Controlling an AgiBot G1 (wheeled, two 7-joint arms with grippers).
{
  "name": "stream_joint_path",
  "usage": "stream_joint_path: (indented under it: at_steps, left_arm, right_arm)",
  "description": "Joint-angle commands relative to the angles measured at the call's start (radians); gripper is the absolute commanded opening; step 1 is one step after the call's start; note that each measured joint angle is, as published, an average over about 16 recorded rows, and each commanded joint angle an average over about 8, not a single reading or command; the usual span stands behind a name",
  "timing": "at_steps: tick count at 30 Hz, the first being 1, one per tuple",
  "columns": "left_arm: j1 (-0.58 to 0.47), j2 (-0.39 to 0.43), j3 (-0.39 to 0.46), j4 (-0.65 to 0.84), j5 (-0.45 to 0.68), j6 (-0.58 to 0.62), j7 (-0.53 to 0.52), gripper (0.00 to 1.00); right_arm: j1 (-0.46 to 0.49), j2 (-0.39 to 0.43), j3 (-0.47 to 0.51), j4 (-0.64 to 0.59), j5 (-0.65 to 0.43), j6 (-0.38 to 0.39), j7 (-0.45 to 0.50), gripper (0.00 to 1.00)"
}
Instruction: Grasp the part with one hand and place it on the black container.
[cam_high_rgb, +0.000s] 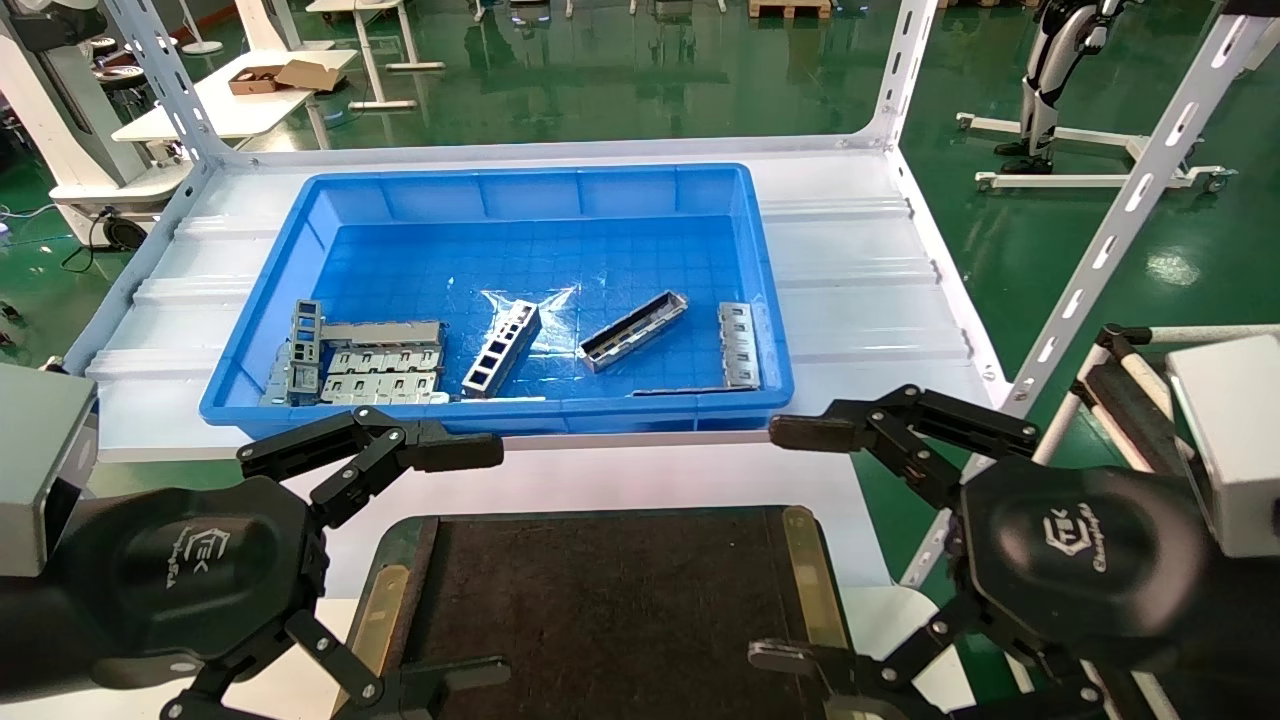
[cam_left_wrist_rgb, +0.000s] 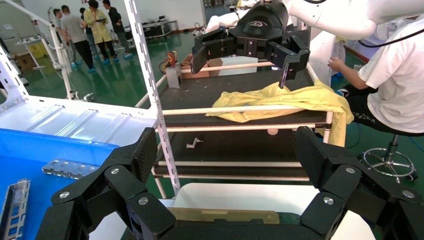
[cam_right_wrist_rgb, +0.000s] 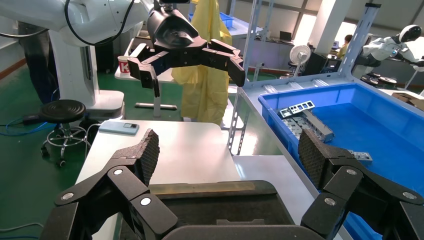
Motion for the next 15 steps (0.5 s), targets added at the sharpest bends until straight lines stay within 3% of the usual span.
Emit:
stream_joint_path:
  at_steps: [1,15]
  left_arm:
    - [0.000,0.000,0.000,0.000,0.000,0.000,0.000,1.00]
    - [0.000,0.000,0.000,0.000,0.000,0.000,0.000,1.00]
  right_arm:
    - [0.000,0.000,0.000,0.000,0.000,0.000,0.000,1.00]
    - [0.000,0.000,0.000,0.000,0.000,0.000,0.000,1.00]
